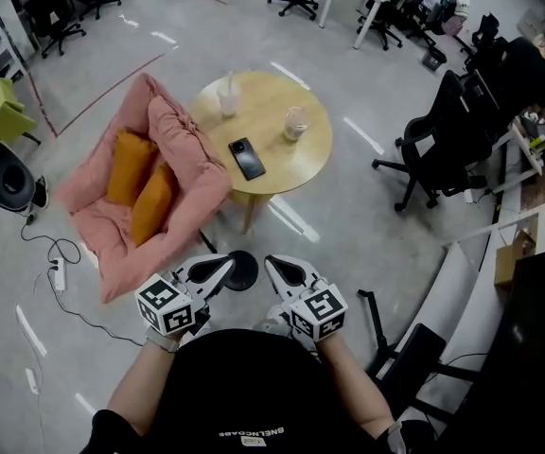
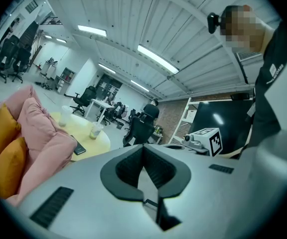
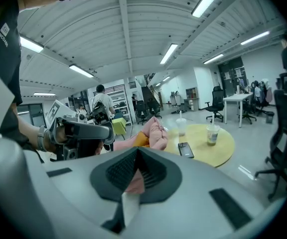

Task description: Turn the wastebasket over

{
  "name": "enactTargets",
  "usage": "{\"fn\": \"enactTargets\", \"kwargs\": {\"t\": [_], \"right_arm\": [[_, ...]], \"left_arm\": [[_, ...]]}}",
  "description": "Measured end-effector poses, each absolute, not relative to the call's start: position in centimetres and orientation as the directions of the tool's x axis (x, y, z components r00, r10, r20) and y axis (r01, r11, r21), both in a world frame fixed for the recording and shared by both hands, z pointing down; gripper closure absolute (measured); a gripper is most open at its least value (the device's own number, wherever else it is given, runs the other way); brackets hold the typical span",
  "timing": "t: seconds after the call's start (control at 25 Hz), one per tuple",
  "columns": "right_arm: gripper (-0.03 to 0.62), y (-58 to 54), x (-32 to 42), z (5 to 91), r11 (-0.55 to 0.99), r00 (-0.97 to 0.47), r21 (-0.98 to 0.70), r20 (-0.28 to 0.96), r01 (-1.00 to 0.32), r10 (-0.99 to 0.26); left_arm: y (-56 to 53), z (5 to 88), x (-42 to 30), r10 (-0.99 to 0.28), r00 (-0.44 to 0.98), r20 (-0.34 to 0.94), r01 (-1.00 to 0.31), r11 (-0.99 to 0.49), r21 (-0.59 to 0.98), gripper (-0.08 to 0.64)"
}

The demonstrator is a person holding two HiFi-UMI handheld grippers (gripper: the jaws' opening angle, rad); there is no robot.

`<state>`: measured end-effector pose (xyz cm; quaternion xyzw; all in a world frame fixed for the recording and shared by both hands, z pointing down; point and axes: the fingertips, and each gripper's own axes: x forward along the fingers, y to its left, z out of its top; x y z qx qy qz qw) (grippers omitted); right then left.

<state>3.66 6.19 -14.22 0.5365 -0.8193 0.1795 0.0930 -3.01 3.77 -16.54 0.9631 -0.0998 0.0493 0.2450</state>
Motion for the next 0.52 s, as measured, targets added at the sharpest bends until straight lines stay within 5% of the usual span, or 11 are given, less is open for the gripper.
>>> {"fn": "enactTargets", "kwargs": {"t": [0.52], "right_arm": [[0.583, 6.05, 4.5, -14.71, 0.355, -0.394, -0.172, 0.343, -0.919, -0.853]], "left_arm": [[3.79, -17.27, -3.13, -0.168, 0.979, 0.119, -0.204, -0.848, 0.489, 0.548]]}}
